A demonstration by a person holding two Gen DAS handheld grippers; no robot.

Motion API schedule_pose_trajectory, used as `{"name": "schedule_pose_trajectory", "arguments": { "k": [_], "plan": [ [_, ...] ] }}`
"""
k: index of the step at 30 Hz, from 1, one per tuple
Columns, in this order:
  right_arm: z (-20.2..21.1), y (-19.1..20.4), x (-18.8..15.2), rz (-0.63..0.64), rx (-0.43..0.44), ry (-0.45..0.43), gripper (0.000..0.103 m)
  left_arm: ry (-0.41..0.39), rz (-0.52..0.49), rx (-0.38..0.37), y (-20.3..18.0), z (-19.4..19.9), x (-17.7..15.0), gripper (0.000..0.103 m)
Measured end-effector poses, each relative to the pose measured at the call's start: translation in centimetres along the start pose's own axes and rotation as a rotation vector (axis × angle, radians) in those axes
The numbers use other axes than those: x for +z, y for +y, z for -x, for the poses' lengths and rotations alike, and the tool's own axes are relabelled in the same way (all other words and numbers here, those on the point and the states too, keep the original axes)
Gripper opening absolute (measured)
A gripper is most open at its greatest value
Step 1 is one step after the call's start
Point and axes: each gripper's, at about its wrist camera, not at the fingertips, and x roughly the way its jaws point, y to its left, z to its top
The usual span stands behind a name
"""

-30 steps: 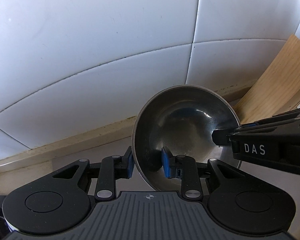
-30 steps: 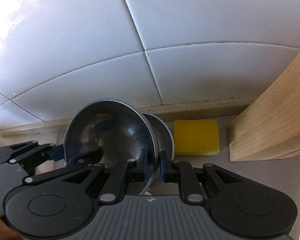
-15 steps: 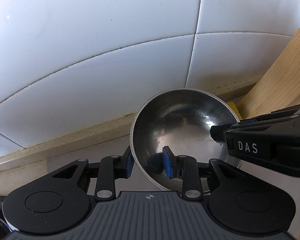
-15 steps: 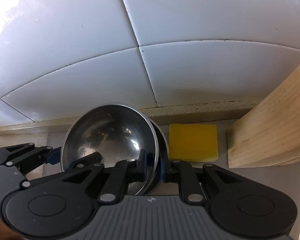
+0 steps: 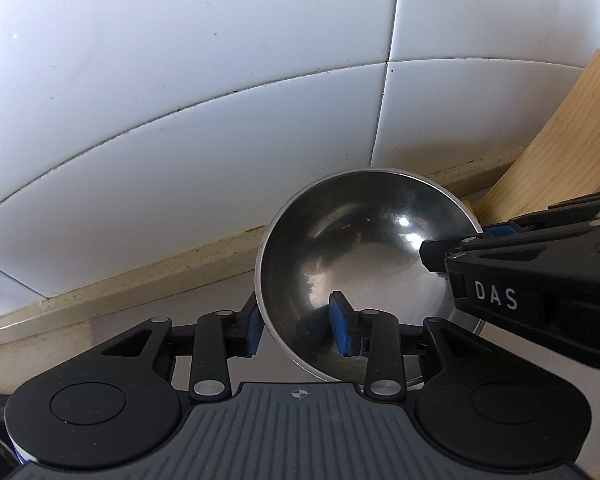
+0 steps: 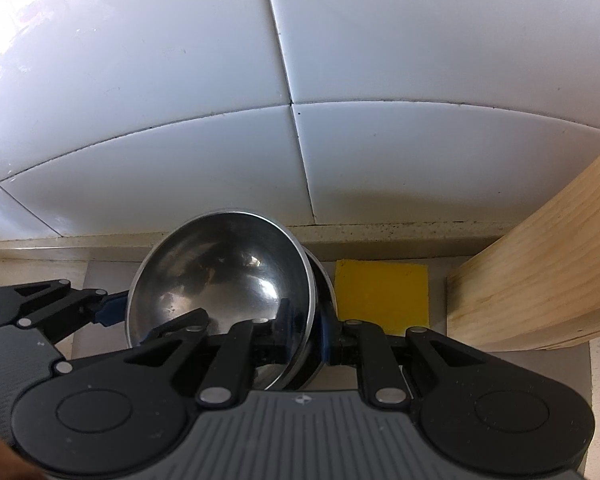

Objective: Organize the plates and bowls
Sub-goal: 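Lift the bowl with both grippers and lower it onto the bowl stack, then open both grippers and withdraw from the bowl stack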

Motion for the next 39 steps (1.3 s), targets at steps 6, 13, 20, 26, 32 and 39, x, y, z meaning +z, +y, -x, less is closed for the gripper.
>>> {"name": "schedule_pose_trajectory", "arguments": {
  "k": [6,13,20,26,32,39],
  "plan": [
    [0.1,0.2,0.1,0.015,-0.004,0.001,0.001,0.001,-0.005,-0.001,-0.1,-0.6,-0.3,0.037],
    [0.6,-0.2,0.3,0.027,-0.038,-0.013,0.010,-0.003,-0.003,0.003,-0.1,-0.7,-0.4,0.037],
    [0.8,-1.8,-0.3,-0.031,0.011,0.002,0.011,-0.003,0.023,0.000,0.1,-0.4,-0.8,0.043],
    [1.1,-3.5,-1.0,-0.108,0.072,0.000,0.019,-0.022,0.077,-0.020,1.3,0.3,-1.2,0.074],
    [0.8,-4.3,-1.7,-0.162,0.111,0.005,0.020,-0.040,0.116,-0.040,2.3,1.0,-1.8,0.076],
    [1.0,-5.1,-2.2,-0.205,0.153,-0.011,0.021,-0.059,0.184,-0.089,3.6,1.3,-2.8,0.077]
  ]
}}
